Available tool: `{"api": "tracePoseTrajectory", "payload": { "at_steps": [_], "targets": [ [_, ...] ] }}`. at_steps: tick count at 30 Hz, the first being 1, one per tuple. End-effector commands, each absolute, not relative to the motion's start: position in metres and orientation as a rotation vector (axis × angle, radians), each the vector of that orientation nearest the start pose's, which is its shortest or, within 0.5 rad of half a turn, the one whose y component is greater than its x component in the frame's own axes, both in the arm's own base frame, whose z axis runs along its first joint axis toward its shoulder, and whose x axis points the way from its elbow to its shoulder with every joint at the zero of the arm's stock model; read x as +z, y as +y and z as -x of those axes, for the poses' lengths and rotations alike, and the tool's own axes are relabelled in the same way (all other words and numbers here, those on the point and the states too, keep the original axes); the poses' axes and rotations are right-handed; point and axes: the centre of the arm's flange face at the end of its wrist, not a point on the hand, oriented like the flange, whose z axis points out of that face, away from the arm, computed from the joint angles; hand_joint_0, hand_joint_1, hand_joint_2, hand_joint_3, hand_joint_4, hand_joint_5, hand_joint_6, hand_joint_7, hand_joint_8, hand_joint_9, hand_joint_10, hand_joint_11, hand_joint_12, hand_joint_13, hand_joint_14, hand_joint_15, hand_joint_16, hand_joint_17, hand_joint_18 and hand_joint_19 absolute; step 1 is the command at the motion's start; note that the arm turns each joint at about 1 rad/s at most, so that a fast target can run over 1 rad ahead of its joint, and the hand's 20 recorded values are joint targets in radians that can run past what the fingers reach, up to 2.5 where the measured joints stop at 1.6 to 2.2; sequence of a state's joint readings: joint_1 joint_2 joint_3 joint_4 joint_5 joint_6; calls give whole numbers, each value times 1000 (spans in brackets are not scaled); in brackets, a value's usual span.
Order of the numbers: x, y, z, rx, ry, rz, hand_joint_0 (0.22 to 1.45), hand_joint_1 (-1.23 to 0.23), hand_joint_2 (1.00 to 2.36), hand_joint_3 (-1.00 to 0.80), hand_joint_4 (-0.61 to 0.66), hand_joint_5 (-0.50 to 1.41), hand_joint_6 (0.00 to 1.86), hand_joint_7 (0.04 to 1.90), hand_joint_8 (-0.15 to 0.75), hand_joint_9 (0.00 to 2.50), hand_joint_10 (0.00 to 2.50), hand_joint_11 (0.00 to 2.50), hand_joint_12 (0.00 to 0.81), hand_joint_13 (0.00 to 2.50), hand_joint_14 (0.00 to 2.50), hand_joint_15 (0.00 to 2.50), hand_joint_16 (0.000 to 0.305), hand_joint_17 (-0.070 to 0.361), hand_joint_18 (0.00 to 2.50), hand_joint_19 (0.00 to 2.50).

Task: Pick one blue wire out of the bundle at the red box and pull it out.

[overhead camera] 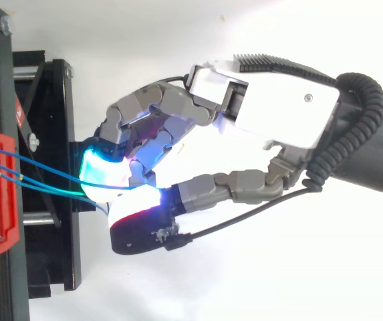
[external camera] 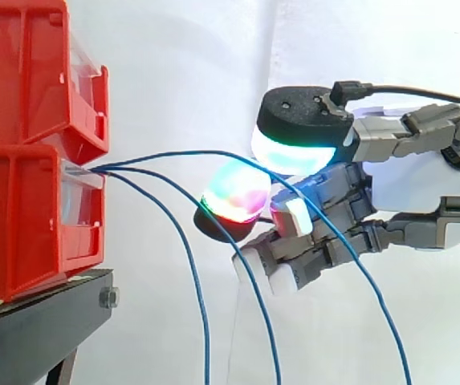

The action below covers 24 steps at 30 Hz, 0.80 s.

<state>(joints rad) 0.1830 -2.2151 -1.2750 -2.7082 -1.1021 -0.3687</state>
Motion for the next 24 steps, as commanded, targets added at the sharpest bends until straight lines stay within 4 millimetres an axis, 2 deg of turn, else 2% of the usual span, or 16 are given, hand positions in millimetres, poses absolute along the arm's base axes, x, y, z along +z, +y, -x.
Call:
{"api": "tracePoseTrajectory", "payload": {
  "at_steps": [1,11,15,24],
  "targets": [
    [277,-45,-741,764,1113,-1068,604,-720,1014,-285,157,-125,873,822,275,1126,29,890,373,753,21,501,55,123,583,611],
    [276,-45,-741,762,1116,-1069,604,-725,1016,-280,161,-117,894,834,270,1166,29,890,373,783,21,509,54,122,597,618],
    [277,-45,-741,764,1113,-1068,589,-684,1012,-337,151,-108,876,845,264,1199,30,874,373,796,21,504,54,122,606,634],
    [277,-43,-741,765,1114,-1067,582,-602,1013,-331,134,-87,840,938,263,1260,30,861,377,821,22,506,55,123,612,653]
  ]
}}
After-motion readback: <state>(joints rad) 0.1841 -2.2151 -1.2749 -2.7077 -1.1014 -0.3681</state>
